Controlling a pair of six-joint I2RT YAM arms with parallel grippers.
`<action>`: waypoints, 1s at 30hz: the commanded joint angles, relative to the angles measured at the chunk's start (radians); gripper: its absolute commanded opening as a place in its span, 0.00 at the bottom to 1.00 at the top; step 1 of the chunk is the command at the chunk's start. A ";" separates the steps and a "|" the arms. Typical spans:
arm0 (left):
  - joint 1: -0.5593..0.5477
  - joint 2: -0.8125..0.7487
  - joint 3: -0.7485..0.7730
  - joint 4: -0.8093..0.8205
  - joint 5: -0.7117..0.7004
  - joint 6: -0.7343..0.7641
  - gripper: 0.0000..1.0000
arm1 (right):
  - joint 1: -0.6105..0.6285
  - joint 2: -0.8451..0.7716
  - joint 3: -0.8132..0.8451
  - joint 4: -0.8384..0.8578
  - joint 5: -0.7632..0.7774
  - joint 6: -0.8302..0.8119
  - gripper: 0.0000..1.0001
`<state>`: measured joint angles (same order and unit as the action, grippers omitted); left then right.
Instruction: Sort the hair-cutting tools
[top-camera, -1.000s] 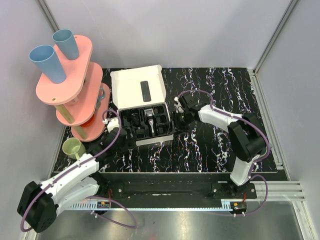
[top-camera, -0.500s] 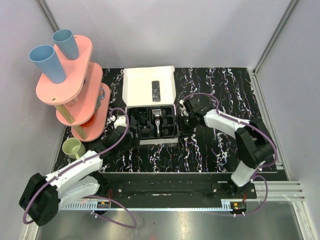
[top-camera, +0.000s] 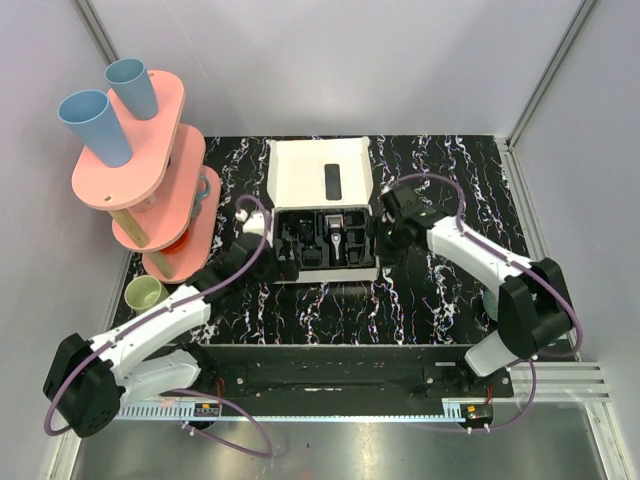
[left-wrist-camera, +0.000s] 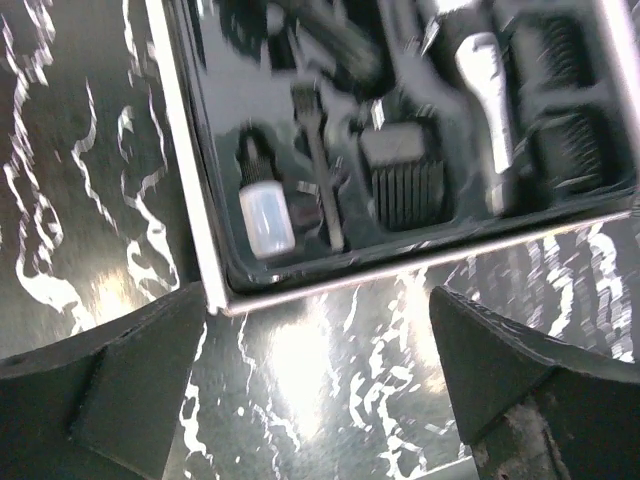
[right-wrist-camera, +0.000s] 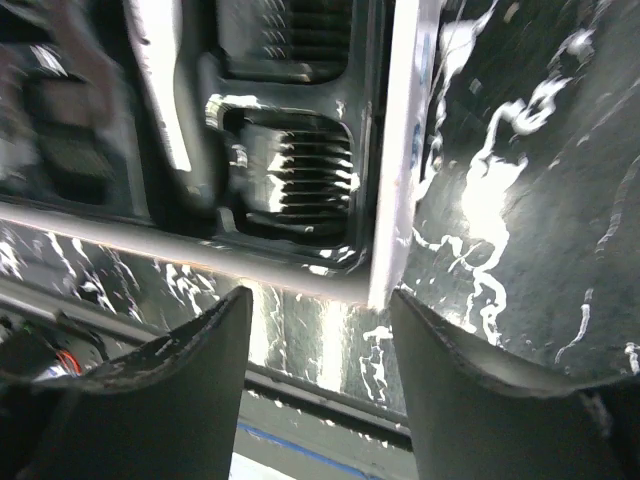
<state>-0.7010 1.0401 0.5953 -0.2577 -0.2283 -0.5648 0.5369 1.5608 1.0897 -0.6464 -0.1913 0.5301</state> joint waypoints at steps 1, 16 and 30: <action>0.072 -0.066 0.139 0.057 -0.003 0.037 0.99 | -0.107 -0.103 0.116 -0.009 0.093 0.045 0.68; 0.331 0.205 0.383 -0.083 -0.035 -0.130 0.94 | -0.371 0.114 0.242 0.085 -0.028 0.134 0.64; 0.466 0.773 0.756 -0.138 -0.095 -0.156 0.55 | -0.443 0.582 0.631 0.117 -0.088 0.163 0.55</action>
<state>-0.2600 1.7481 1.2579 -0.3897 -0.2829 -0.7139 0.0917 2.0823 1.6073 -0.5499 -0.2337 0.6899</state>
